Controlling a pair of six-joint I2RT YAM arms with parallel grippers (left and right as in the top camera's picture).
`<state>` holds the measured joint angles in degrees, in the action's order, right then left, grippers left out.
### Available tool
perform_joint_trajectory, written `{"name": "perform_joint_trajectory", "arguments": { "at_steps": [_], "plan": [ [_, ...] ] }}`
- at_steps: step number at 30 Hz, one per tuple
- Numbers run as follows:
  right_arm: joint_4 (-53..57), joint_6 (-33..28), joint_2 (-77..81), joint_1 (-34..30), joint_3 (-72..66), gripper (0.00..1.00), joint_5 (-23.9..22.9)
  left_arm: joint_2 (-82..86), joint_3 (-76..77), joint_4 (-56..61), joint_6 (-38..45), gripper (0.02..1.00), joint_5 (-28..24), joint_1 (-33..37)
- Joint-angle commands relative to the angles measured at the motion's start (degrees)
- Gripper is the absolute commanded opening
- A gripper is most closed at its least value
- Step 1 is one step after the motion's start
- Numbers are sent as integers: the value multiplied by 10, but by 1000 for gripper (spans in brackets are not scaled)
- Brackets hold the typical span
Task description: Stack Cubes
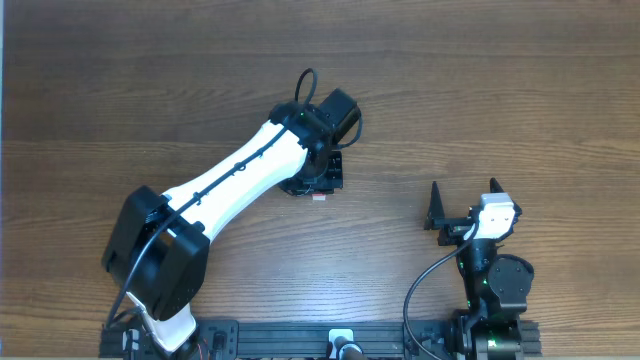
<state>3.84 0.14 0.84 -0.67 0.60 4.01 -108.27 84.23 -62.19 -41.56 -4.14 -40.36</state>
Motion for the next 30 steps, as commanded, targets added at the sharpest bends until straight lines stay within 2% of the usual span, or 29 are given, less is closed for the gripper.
{"name": "perform_joint_trajectory", "arguments": {
  "at_steps": [1,30],
  "plan": [
    [2,0,-5,2,-3,993,4,-10,13,5,7,38,-6,5],
    [2,0,-5,2,-3,993,4,-26,13,7,7,40,23,7]
  ]
}}
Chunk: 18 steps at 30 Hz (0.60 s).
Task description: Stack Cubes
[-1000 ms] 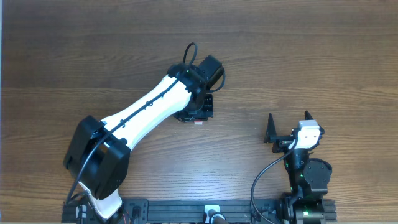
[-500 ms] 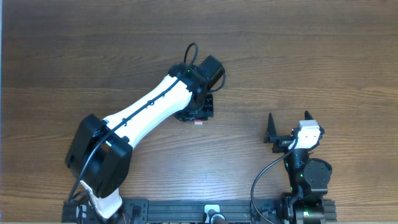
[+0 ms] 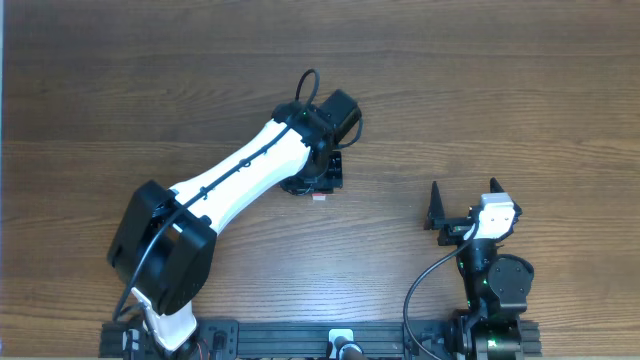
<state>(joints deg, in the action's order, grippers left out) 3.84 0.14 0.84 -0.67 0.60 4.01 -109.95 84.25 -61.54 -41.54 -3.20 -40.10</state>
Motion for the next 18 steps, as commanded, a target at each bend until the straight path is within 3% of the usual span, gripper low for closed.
{"name": "perform_joint_trajectory", "arguments": {
  "at_steps": [1,18],
  "plan": [
    [2,0,-5,2,-3,991,5,-9,13,1,7,40,14,5],
    [2,0,-5,2,-3,993,4,-14,13,9,8,38,13,-2]
  ]
}}
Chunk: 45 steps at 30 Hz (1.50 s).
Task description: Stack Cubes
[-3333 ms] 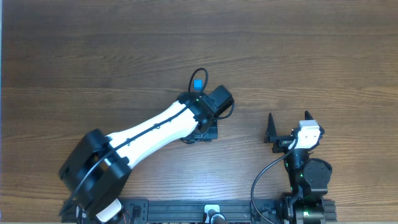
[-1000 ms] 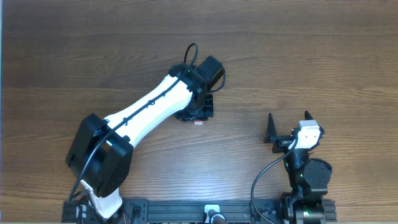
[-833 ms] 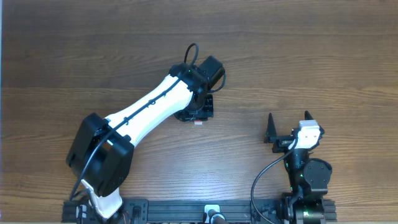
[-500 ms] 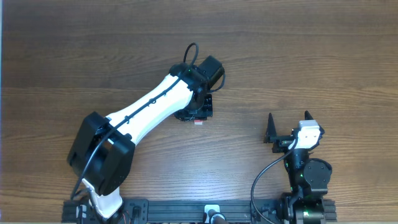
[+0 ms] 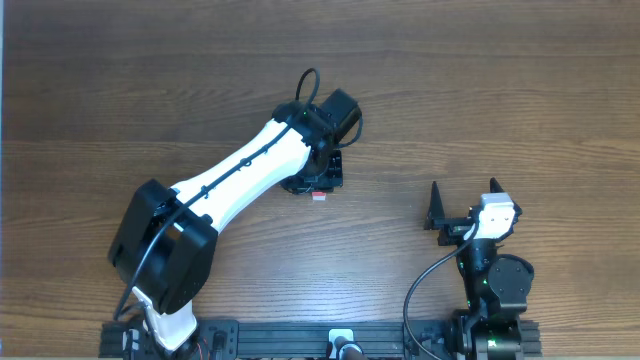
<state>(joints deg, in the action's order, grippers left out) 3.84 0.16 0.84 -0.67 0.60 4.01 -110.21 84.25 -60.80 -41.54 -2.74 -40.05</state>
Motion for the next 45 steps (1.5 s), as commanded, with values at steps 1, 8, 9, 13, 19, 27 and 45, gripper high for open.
{"name": "perform_joint_trajectory", "arguments": {
  "at_steps": [1,8,9,13,19,27,45],
  "plan": [
    [2,0,-5,2,-3,991,4,-11,13,2,8,38,9,-3],
    [2,0,-5,2,-3,991,4,-12,13,2,9,40,9,-7],
    [2,0,-5,2,-3,991,5,-12,13,2,9,40,9,-7],
    [2,0,-5,2,-3,993,4,-14,13,1,9,40,11,-7],
    [2,0,-5,2,-3,993,4,-17,13,1,9,38,11,-7],
    [2,0,-5,2,-3,991,5,-21,13,2,9,40,11,-7],
    [2,0,-5,2,-3,993,4,-21,13,2,9,413,13,-7]
  ]
}}
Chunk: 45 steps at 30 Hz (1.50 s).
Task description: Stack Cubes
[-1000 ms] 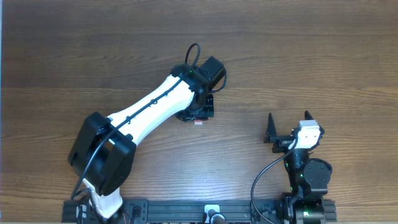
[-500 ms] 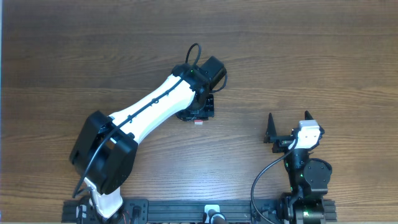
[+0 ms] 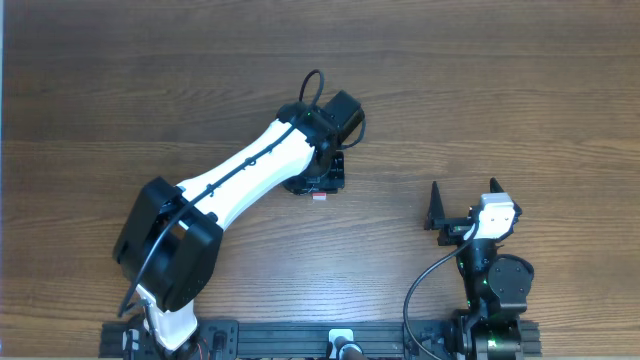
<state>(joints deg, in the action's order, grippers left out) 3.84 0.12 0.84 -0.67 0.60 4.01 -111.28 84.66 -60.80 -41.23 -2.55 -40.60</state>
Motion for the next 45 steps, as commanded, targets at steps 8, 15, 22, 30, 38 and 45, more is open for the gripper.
{"name": "perform_joint_trajectory", "arguments": {
  "at_steps": [8,15,22,30,38,45],
  "plan": [
    [2,0,-5,2,-3,991,4,-6,12,13,11,522,20,0],
    [2,0,-5,2,-3,991,4,-5,53,-24,21,752,24,0],
    [2,0,-5,2,-3,991,4,13,64,-66,20,996,68,14],
    [2,0,-5,2,-3,993,4,92,64,-91,32,1000,85,46],
    [2,0,-5,2,-3,991,4,226,65,-103,35,998,181,48],
    [2,0,-5,2,-3,991,4,328,65,-190,35,726,213,48]
  ]
}}
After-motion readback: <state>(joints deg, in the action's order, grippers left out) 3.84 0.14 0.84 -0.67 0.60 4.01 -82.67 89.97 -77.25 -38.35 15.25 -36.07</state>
